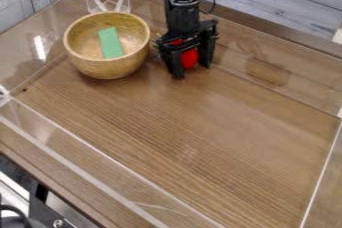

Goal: Move the red object to the right side of the table

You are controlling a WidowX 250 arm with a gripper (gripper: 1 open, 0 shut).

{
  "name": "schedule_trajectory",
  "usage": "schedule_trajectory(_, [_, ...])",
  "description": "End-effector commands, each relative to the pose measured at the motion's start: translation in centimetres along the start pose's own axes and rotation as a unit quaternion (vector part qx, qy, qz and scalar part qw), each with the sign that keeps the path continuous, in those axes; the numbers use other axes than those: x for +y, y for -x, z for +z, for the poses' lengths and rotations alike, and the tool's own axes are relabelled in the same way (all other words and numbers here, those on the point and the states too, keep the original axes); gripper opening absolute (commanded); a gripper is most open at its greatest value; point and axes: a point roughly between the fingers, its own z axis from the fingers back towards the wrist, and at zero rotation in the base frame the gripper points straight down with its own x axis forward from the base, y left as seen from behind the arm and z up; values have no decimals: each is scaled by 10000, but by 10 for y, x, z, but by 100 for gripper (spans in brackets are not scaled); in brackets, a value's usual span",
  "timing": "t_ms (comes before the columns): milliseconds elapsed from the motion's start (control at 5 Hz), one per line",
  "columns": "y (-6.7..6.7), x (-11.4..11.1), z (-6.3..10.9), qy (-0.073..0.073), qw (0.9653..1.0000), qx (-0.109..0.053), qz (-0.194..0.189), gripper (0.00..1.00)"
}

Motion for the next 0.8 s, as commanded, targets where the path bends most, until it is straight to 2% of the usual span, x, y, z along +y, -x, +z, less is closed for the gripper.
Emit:
schedule_trajectory(0, [0, -10, 32, 319, 9987, -210, -338, 100])
schedule_trajectory(200, [15, -20, 35, 343, 9977, -176, -562, 0])
schedule_trajectory(400, [43, -34, 55, 508, 9934, -90, -1026, 0])
schedule_trajectory(600, [85, -48, 72, 629, 9818, -40, -1790, 0])
